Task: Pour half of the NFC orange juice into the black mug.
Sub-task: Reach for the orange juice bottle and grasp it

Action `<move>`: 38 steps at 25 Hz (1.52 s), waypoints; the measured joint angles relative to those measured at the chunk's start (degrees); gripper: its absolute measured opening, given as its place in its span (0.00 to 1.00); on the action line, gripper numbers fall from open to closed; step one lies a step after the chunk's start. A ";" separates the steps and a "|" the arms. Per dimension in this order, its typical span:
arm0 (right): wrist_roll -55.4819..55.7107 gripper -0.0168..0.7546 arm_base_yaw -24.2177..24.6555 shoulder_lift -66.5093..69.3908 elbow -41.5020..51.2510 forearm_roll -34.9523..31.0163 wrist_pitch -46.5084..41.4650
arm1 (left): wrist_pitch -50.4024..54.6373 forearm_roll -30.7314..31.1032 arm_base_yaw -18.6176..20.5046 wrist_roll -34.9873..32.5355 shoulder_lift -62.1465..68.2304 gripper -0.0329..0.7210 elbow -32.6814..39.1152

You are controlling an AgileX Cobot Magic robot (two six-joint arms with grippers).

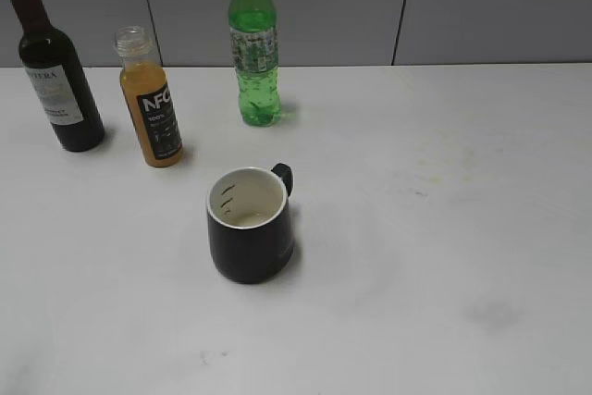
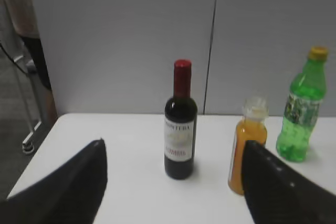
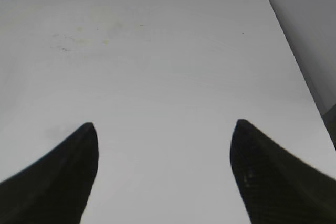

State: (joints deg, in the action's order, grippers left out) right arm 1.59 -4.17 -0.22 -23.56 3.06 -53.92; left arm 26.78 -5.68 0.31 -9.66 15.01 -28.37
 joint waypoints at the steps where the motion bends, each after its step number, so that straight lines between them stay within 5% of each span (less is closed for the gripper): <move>1: 0.00 0.79 0.00 0.00 0.00 0.00 0.00 | -3.13 -0.07 0.00 -0.16 1.77 0.85 0.45; 10: -0.05 0.79 0.00 0.00 0.00 0.00 0.00 | -36.52 -0.92 -3.67 -0.41 19.39 0.84 9.70; 24: -0.05 0.79 0.00 0.00 0.00 0.00 0.00 | -67.06 0.23 -15.39 -0.36 54.51 0.83 11.36; 38: -0.05 0.79 0.00 0.00 0.00 -0.06 0.00 | -84.83 4.19 -15.97 4.31 82.43 0.85 8.02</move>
State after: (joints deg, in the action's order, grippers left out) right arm 1.54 -4.17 -0.22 -23.56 3.01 -53.92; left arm -58.04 -1.49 -15.66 -5.35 97.43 -20.34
